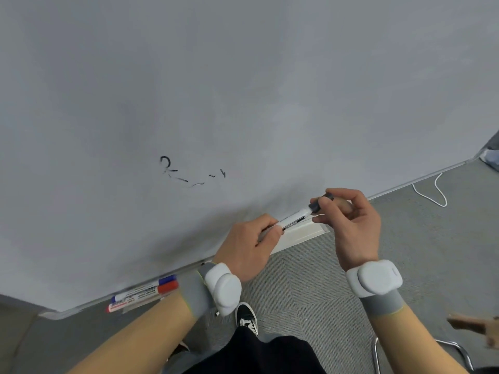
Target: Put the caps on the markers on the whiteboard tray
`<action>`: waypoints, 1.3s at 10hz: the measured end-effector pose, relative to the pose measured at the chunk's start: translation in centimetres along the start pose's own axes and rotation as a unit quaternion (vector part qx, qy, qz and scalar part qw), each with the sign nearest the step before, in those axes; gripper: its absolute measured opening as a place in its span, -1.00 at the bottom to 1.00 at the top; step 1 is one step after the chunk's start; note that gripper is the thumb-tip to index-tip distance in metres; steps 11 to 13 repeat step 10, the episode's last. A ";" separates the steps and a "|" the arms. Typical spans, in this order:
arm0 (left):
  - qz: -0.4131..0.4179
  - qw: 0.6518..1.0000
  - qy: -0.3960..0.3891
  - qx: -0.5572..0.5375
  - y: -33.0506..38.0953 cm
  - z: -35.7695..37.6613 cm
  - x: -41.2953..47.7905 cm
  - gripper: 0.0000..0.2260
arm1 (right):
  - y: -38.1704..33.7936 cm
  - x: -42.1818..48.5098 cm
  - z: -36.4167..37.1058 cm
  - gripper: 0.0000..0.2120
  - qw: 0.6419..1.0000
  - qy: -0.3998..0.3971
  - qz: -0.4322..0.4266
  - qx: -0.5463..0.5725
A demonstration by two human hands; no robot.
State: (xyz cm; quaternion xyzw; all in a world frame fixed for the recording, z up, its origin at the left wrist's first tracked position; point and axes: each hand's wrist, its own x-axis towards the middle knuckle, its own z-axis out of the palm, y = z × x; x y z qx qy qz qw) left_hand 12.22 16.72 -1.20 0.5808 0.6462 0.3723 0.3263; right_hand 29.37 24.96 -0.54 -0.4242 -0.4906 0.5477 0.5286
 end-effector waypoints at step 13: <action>-0.092 0.980 -0.019 0.178 -5.6 2.1 0.9 -0.78 | 9.3 3.6 -2.1 -0.74 0.891 0.000 0.184 -0.416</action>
